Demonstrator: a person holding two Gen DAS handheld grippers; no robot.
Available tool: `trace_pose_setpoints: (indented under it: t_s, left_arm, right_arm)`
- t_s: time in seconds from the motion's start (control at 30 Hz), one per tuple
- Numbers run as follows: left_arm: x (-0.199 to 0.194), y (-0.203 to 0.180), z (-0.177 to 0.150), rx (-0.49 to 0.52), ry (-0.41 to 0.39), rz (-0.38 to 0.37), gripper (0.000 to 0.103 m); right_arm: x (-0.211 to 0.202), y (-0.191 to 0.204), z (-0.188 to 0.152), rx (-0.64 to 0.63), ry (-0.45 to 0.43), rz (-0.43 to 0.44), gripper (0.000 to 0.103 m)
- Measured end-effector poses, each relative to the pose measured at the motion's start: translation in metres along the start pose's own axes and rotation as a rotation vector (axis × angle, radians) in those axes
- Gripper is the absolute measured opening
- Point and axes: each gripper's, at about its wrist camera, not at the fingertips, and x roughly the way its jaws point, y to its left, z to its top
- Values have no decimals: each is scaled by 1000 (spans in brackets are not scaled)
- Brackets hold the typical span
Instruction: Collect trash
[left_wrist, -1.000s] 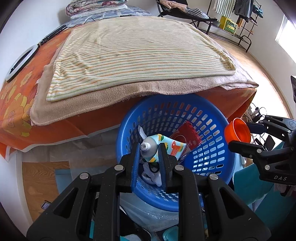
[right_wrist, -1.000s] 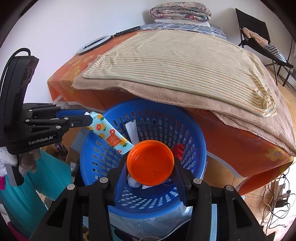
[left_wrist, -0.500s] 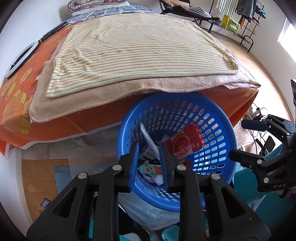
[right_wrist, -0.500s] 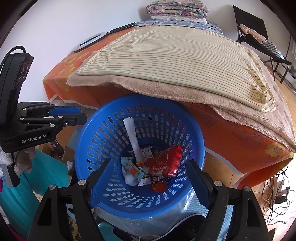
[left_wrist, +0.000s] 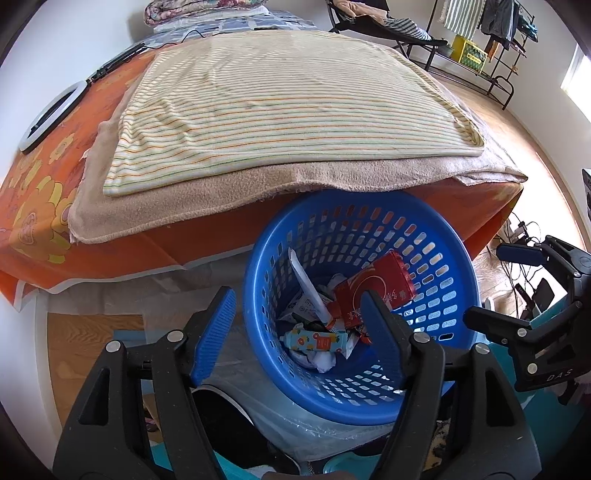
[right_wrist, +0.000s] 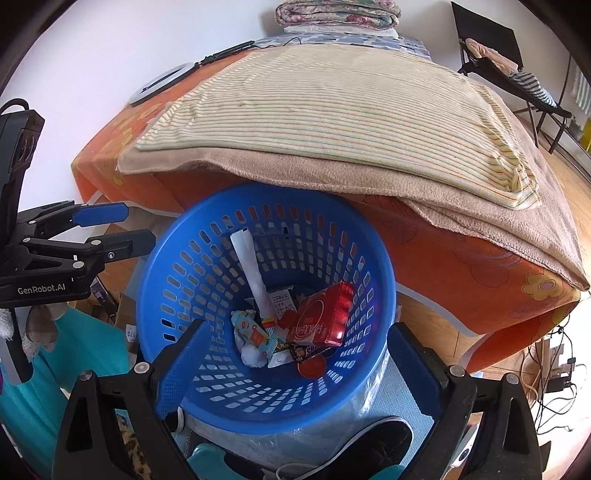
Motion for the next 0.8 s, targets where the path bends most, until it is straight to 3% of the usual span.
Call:
trace_pose_setpoints:
  t_s: [0.43,0.8]
  left_arm:
    - [-6,0,15,-12,-13,-3,75]
    - [-23,5,37,-28,-66,1,76]
  right_arm:
    - [-5,-6,5,30,-5,-24,98]
    - [-23,-8,24,37,-64,-33,98]
